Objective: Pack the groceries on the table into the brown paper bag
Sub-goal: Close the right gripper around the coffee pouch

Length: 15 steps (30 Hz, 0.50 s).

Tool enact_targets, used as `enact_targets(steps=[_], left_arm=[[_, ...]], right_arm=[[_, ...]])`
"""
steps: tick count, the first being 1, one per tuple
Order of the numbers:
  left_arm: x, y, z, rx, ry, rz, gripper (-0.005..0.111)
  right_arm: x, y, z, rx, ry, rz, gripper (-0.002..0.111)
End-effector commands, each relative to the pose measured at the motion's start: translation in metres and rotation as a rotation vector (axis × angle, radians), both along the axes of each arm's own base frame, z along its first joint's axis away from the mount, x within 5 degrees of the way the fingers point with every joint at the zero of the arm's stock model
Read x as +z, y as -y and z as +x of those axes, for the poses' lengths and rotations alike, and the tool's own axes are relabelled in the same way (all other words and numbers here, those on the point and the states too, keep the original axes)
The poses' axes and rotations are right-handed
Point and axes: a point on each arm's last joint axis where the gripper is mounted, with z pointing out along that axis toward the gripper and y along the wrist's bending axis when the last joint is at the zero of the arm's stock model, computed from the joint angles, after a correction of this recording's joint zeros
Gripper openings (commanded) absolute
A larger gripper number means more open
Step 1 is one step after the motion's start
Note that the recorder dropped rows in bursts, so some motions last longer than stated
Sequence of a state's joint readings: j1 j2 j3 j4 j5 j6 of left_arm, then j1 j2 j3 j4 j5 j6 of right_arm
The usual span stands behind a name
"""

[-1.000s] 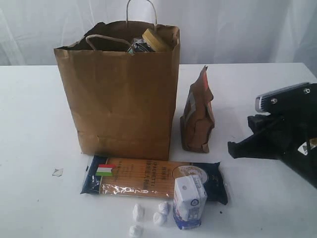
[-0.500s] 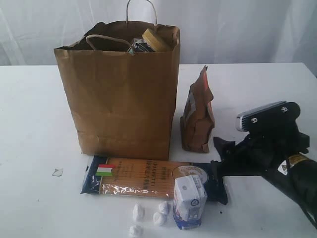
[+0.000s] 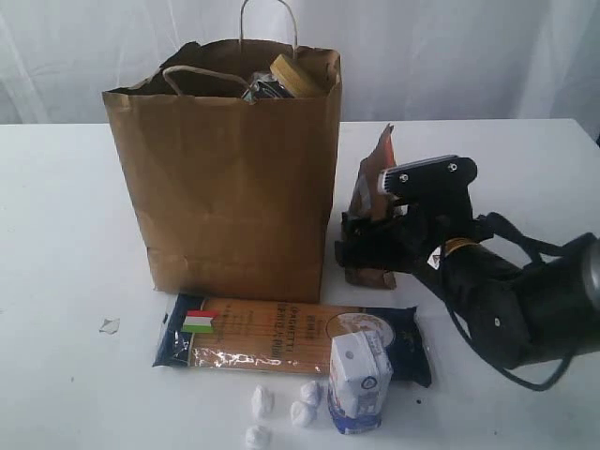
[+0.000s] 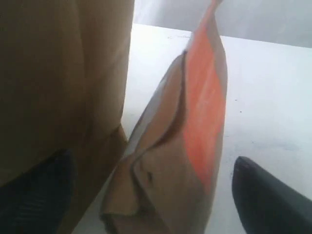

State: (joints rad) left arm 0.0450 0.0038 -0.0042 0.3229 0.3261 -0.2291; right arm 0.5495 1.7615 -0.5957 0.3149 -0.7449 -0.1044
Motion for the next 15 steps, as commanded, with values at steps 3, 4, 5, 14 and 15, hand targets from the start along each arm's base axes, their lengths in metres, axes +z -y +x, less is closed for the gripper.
enact_targets(steps=[3, 4, 5, 14, 15], left_arm=[[-0.002, 0.001, 0.000, -0.009, -0.003, -0.009, 0.000], [-0.002, 0.001, 0.000, -0.009, -0.003, -0.009, 0.000], [-0.002, 0.001, 0.000, -0.009, -0.003, -0.009, 0.000], [-0.002, 0.001, 0.000, -0.009, -0.003, -0.009, 0.000], [-0.002, 0.001, 0.000, -0.009, -0.003, -0.009, 0.000]], right_arm=[[-0.020, -0.002, 0.012, -0.054, -0.027, -0.002, 0.072], [-0.022, -0.002, 0.012, -0.055, -0.022, -0.003, 0.067], [-0.021, -0.002, 0.012, -0.057, -0.013, -0.001, 0.062], [-0.019, 0.001, 0.012, -0.090, 0.015, 0.015, 0.005], [-0.017, 0.004, 0.011, -0.110, 0.012, 0.025, 0.002]])
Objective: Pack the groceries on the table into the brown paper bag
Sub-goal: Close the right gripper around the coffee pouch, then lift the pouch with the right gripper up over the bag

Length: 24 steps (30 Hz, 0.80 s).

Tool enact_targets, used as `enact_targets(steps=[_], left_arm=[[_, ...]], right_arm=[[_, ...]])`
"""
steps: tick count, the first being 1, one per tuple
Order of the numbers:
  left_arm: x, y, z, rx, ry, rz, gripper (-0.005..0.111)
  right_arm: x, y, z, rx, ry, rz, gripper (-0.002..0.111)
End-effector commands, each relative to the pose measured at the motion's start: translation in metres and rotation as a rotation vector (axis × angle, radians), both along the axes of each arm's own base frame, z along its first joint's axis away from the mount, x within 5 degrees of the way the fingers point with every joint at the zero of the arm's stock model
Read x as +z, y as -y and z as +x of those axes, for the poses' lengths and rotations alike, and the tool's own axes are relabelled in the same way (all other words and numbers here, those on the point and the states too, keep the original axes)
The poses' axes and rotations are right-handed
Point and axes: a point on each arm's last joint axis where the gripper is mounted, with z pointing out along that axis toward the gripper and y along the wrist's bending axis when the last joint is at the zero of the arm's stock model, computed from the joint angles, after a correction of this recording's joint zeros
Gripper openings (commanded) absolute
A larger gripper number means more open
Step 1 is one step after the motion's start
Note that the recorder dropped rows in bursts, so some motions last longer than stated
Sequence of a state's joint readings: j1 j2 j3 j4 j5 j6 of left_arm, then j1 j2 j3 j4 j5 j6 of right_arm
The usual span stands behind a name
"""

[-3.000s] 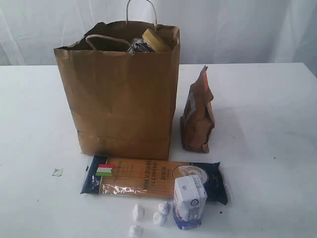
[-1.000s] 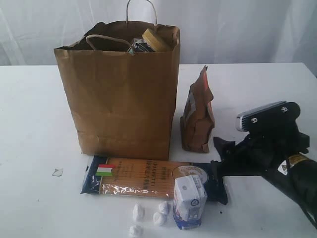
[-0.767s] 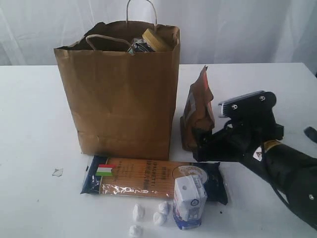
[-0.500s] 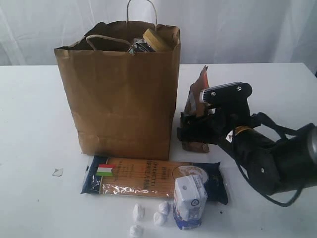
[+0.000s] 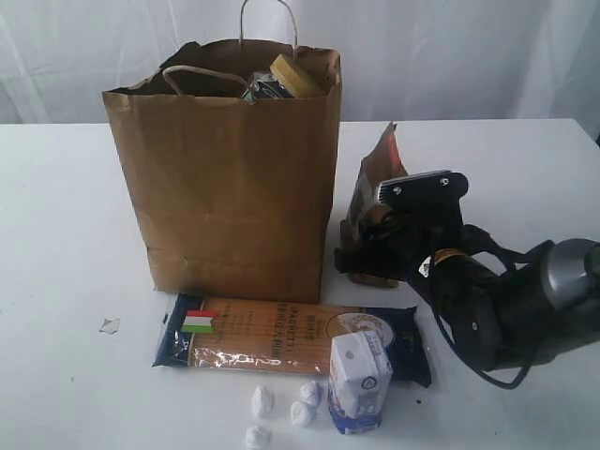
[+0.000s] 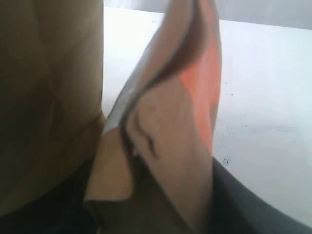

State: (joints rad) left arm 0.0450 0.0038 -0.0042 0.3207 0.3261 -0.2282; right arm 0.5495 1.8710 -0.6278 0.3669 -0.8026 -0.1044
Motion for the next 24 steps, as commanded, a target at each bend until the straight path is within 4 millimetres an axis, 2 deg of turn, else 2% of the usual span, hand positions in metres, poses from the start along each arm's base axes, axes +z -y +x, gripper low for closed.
enact_targets(steps=[1, 4, 9, 10, 11, 12, 13, 14, 18, 22, 24], left_arm=[[-0.002, 0.001, 0.000, -0.009, -0.003, -0.007, 0.000], [-0.002, 0.001, 0.000, -0.009, -0.003, -0.007, 0.000], [-0.002, 0.001, 0.000, -0.009, -0.003, -0.007, 0.000], [-0.002, 0.001, 0.000, -0.009, -0.003, -0.007, 0.000], [-0.002, 0.001, 0.000, -0.009, -0.003, -0.007, 0.000], [-0.002, 0.001, 0.000, -0.009, -0.003, -0.007, 0.000], [-0.002, 0.001, 0.000, -0.009, -0.003, -0.007, 0.000], [-0.002, 0.001, 0.000, -0.009, -0.003, -0.007, 0.000], [-0.002, 0.001, 0.000, -0.009, -0.003, -0.007, 0.000], [-0.002, 0.001, 0.000, -0.009, -0.003, -0.007, 0.000], [-0.002, 0.001, 0.000, -0.009, -0.003, -0.007, 0.000]], right_arm=[[0.011, 0.010, -0.004, -0.089, 0.038, 0.048, 0.000], [0.035, 0.023, -0.016, -0.157, 0.074, 0.103, 0.000], [0.070, 0.038, -0.047, -0.111, 0.075, 0.112, 0.000], [0.090, 0.042, -0.056, -0.099, 0.113, 0.156, 0.000], [0.099, 0.043, -0.060, -0.090, 0.135, 0.174, 0.000], [0.126, 0.050, -0.070, -0.083, 0.227, 0.220, 0.000], [0.140, 0.054, -0.077, -0.078, 0.283, 0.240, 0.000], [0.167, 0.061, -0.089, -0.068, 0.395, 0.251, 0.000], [0.217, 0.076, -0.113, -0.056, 0.615, 0.205, 0.000], [0.253, 0.077, -0.118, -0.043, 0.700, 0.257, 0.000], [0.272, 0.063, -0.105, 0.017, 0.647, 0.312, 0.000]])
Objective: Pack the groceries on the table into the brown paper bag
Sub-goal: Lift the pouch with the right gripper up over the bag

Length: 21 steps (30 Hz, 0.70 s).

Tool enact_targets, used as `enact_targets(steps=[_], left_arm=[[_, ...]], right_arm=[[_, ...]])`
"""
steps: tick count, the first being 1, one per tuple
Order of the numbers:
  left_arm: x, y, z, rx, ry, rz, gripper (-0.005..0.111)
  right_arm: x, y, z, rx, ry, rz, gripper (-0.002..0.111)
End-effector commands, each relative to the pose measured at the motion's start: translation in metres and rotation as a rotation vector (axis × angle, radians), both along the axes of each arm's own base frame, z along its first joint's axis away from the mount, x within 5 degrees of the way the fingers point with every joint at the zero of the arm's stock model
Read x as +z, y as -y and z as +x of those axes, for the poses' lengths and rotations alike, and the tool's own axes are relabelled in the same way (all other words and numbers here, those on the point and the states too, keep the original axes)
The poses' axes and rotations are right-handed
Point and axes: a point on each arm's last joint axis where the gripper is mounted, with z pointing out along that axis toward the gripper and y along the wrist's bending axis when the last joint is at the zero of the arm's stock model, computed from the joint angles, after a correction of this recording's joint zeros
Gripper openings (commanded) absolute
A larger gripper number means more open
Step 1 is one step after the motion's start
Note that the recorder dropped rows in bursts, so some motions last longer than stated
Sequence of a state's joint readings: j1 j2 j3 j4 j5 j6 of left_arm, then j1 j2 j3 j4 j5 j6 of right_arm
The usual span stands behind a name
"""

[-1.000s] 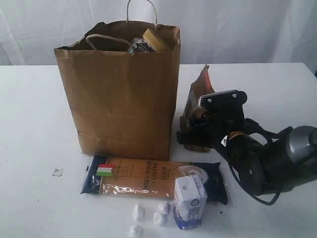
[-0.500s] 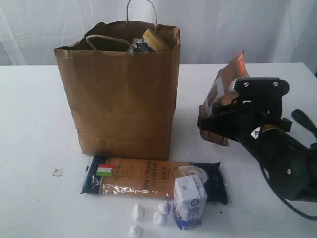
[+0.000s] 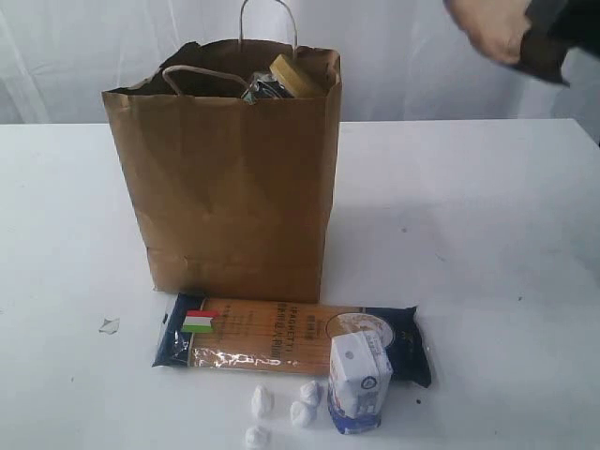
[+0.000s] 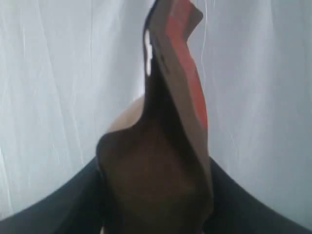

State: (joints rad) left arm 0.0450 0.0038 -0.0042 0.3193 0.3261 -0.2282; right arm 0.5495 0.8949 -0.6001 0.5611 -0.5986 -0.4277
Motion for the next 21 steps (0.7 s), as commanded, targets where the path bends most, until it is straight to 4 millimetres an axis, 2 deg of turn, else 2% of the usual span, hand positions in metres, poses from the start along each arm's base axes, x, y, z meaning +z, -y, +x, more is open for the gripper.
enact_targets(steps=[1, 4, 7, 9, 13, 16, 21], left_arm=[[-0.002, 0.001, 0.000, -0.009, -0.003, -0.006, 0.000], [-0.002, 0.001, 0.000, -0.009, -0.003, -0.006, 0.000], [-0.002, 0.001, 0.000, -0.009, -0.003, -0.006, 0.000], [-0.002, 0.001, 0.000, -0.009, -0.003, -0.006, 0.000], [-0.002, 0.001, 0.000, -0.009, -0.003, -0.006, 0.000], [-0.001, 0.001, 0.000, -0.009, -0.003, -0.004, 0.000], [-0.001, 0.001, 0.000, -0.009, -0.003, -0.004, 0.000]], right_arm=[[0.037, -0.019, 0.017, 0.098, 0.002, 0.031, 0.000], [0.044, -0.046, 0.041, 0.215, -0.021, 0.026, 0.000], [0.056, -0.073, 0.061, 0.306, 0.080, -0.039, 0.000], [0.059, -0.088, 0.075, 0.360, 0.113, -0.024, 0.000], [0.045, -0.116, 0.103, 0.463, 0.016, 0.077, 0.000], [0.030, -0.135, 0.119, 0.507, 0.007, 0.036, 0.000], [-0.003, -0.148, 0.139, 0.500, -0.088, -0.034, 0.000]])
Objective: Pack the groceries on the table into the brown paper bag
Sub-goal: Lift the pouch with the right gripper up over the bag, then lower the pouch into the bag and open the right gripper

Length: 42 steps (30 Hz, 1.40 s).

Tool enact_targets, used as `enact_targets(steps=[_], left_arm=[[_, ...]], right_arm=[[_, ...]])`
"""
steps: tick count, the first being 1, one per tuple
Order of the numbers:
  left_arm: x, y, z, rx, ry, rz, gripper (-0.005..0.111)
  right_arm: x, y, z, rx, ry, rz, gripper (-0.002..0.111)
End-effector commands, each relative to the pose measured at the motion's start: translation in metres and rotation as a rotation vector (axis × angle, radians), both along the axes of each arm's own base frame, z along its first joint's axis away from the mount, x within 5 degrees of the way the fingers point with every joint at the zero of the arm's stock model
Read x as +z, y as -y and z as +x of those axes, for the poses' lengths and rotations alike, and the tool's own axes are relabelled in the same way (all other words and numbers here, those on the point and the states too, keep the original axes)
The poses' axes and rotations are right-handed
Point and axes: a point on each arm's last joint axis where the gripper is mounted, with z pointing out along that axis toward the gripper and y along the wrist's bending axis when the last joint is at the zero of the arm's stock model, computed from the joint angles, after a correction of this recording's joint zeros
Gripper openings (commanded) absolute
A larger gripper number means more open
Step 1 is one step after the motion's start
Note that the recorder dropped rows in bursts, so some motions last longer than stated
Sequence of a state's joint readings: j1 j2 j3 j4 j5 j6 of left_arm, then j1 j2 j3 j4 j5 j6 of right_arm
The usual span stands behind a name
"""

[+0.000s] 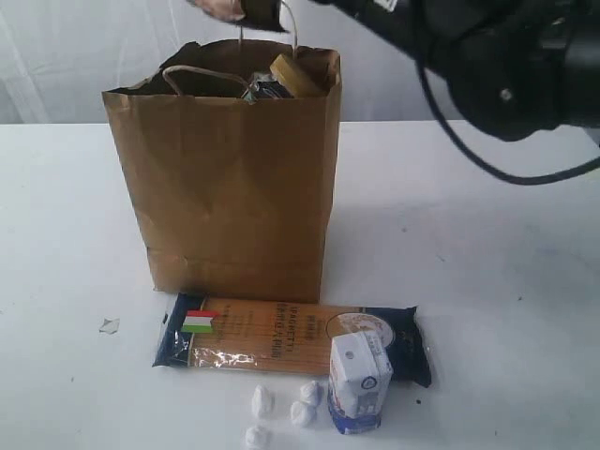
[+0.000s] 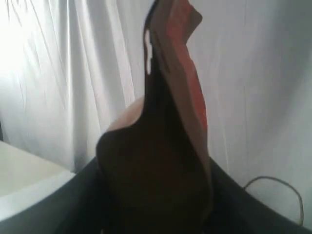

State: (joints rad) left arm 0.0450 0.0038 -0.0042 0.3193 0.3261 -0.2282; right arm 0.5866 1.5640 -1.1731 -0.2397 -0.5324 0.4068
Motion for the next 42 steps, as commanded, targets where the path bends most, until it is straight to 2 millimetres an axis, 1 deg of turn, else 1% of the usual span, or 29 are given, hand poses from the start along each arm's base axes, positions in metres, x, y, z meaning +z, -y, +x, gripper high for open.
enact_targets(steps=[1, 4, 8, 11, 14, 19, 20, 22, 25, 27, 28, 30, 32, 33, 34, 42], left_arm=[[-0.001, 0.001, 0.000, -0.009, -0.003, -0.004, 0.000], [-0.001, 0.001, 0.000, -0.009, -0.003, -0.004, 0.000], [-0.001, 0.001, 0.000, -0.009, -0.003, -0.004, 0.000], [-0.001, 0.001, 0.000, -0.009, -0.003, -0.004, 0.000], [-0.001, 0.001, 0.000, -0.009, -0.003, -0.004, 0.000], [-0.001, 0.001, 0.000, -0.009, -0.003, -0.004, 0.000], [-0.001, 0.001, 0.000, -0.009, -0.003, -0.004, 0.000], [-0.001, 0.001, 0.000, -0.009, -0.003, -0.004, 0.000], [-0.001, 0.001, 0.000, -0.009, -0.003, -0.004, 0.000], [-0.001, 0.001, 0.000, -0.009, -0.003, -0.004, 0.000], [-0.001, 0.001, 0.000, -0.009, -0.003, -0.004, 0.000], [-0.001, 0.001, 0.000, -0.009, -0.003, -0.004, 0.000], [-0.001, 0.001, 0.000, -0.009, -0.003, -0.004, 0.000], [-0.001, 0.001, 0.000, -0.009, -0.003, -0.004, 0.000], [-0.001, 0.001, 0.000, -0.009, -0.003, -0.004, 0.000], [-0.001, 0.001, 0.000, -0.009, -0.003, -0.004, 0.000]], right_arm=[[-0.017, -0.010, 0.012, 0.012, -0.020, -0.031, 0.000], [-0.030, -0.015, 0.018, 0.018, -0.039, -0.047, 0.000], [-0.036, -0.020, 0.018, 0.029, -0.046, -0.051, 0.000], [-0.044, -0.021, 0.021, 0.024, -0.075, -0.072, 0.000], [-0.053, -0.028, 0.029, 0.030, -0.092, -0.073, 0.000], [-0.055, -0.042, 0.035, 0.064, -0.049, -0.035, 0.000], [-0.058, -0.048, 0.036, 0.073, -0.054, -0.038, 0.000], [-0.064, -0.051, 0.039, 0.070, -0.073, -0.054, 0.000], [-0.068, -0.051, 0.040, 0.065, -0.093, -0.070, 0.001], [-0.068, -0.051, 0.040, 0.065, -0.093, -0.070, 0.010], [-0.068, -0.051, 0.040, 0.065, -0.093, -0.070, 0.019], [-0.068, -0.051, 0.040, 0.065, -0.093, -0.070, 0.030], [-0.068, -0.051, 0.040, 0.065, -0.093, -0.070, 0.044], [-0.068, -0.051, 0.040, 0.065, -0.094, -0.071, 0.048], [-0.068, -0.051, 0.040, 0.065, -0.094, -0.071, 0.049], [-0.068, -0.051, 0.040, 0.067, -0.112, -0.050, 0.049]])
